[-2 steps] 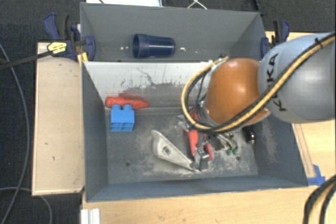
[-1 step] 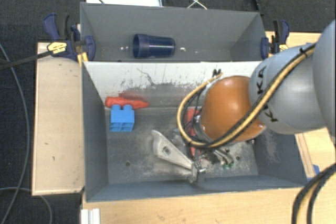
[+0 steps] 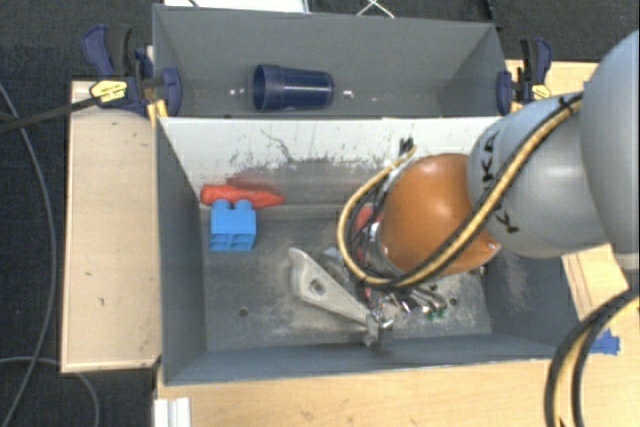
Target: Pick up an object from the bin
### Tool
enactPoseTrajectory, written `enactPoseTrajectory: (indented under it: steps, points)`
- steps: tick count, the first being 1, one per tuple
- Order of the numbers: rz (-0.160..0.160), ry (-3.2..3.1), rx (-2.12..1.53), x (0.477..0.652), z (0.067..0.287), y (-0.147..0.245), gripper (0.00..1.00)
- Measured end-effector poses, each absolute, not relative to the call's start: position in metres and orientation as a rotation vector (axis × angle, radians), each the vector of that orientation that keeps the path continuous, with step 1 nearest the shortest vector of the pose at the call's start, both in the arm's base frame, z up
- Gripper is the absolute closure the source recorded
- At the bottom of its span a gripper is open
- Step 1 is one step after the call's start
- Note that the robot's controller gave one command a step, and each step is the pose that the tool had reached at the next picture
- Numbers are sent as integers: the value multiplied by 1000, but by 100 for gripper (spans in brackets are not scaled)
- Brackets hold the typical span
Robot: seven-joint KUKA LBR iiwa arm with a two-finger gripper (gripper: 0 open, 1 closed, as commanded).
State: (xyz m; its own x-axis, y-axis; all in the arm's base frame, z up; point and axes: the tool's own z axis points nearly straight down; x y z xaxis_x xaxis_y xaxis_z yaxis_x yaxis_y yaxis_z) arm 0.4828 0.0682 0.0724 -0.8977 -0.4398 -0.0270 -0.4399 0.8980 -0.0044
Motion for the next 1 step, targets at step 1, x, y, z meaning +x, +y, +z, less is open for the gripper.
enactPoseTrajectory:
  steps: [1]
  points:
    - [8, 3130, 160, 478, 70, 66, 100]
